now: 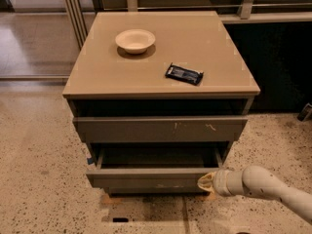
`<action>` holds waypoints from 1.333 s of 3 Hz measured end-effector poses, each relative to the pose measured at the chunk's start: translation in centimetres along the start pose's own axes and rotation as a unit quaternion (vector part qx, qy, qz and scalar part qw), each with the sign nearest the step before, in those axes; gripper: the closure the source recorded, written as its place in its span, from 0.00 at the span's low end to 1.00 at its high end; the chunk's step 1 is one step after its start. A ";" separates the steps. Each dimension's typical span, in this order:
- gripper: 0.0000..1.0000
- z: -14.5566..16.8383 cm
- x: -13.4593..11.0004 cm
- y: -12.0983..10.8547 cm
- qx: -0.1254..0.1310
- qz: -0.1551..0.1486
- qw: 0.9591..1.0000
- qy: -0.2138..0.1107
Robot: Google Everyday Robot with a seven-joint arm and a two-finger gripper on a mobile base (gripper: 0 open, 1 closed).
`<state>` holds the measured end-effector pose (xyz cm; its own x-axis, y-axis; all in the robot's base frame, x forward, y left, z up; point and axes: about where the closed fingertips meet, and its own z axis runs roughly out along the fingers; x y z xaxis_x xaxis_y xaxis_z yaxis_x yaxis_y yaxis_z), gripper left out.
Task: Close middle drawer
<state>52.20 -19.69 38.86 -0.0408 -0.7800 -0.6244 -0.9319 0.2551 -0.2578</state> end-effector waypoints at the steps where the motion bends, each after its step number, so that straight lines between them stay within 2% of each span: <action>1: 1.00 0.4 -0.1 -2.6 0.014 -0.002 1.000 -0.020; 3: 1.00 1.7 -1.7 -7.3 0.025 -0.013 0.999 -0.032; 4: 1.00 1.9 -1.9 -7.9 0.023 -0.013 0.999 -0.029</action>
Offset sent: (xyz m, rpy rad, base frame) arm 0.0823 -0.0016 0.0217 0.0593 -0.0905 -0.0006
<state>60.36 -19.10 40.68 0.0051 -0.7531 -0.6579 -0.9147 0.2624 -0.3075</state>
